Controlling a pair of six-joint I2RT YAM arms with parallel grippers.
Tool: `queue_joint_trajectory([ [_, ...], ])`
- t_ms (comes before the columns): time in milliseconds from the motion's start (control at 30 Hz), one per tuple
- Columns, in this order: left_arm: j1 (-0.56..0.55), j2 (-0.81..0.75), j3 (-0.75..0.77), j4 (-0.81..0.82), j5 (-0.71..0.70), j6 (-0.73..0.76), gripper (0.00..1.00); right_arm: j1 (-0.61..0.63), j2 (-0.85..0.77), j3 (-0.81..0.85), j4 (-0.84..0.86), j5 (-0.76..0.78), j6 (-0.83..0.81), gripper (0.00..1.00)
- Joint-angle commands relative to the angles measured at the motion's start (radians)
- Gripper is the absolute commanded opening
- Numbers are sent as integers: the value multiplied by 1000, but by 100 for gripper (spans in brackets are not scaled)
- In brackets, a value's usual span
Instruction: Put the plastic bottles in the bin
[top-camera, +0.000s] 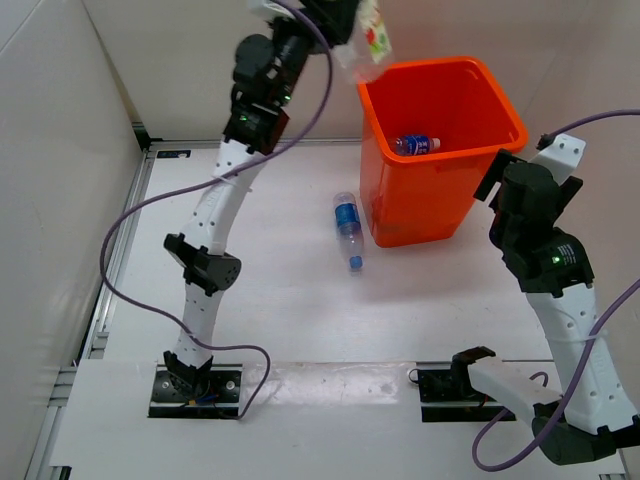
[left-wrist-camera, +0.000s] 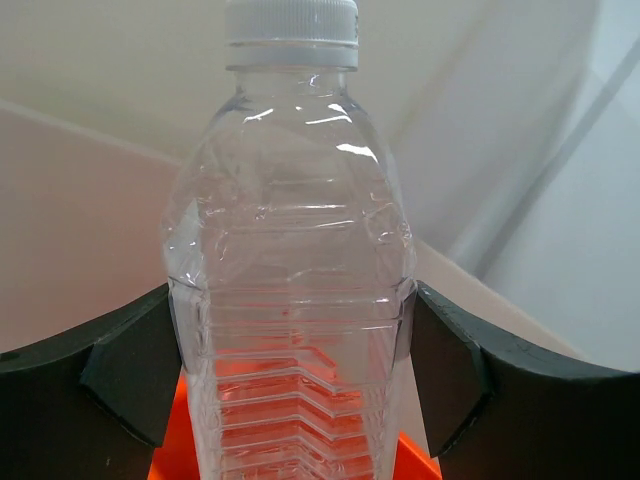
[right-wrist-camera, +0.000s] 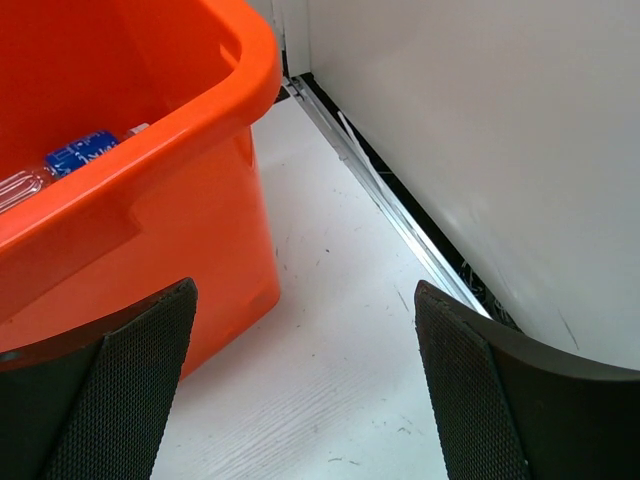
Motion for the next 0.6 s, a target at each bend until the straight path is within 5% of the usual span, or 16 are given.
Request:
queue_joint_trajectory([
  [0,-93,55,8,-9,121,-42,53,-4,-2,-5,9,22,37,90],
  [300,-144,94,-61,-25,175,-105,72,-36,-31,-27,-28,-11,72,90],
  [433,-150,100,-76,-29,175,-121,89,-29,-32,-27,-14,-15,63,90],
  [467,-149,101,-73,-31,171,-119,100,-26,-34,-32,-11,-17,61,90],
  [567,-143,98,-59,-43,160,-113,100,-23,-31,-36,-3,-20,57,90],
])
